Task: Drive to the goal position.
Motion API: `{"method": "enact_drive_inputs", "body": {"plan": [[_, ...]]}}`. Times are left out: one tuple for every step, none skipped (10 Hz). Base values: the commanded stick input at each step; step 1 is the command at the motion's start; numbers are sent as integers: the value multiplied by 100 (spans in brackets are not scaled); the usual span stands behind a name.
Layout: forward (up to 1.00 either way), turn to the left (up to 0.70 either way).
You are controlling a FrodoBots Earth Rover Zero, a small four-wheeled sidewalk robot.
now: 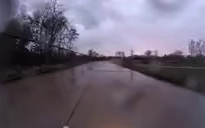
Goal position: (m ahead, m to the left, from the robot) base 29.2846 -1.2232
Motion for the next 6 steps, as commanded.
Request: {"method": "enact_drive_inputs", "body": {"plan": [[70, 0], [70, 0], [70, 0], [70, 0], [70, 0], [70, 0]]}}
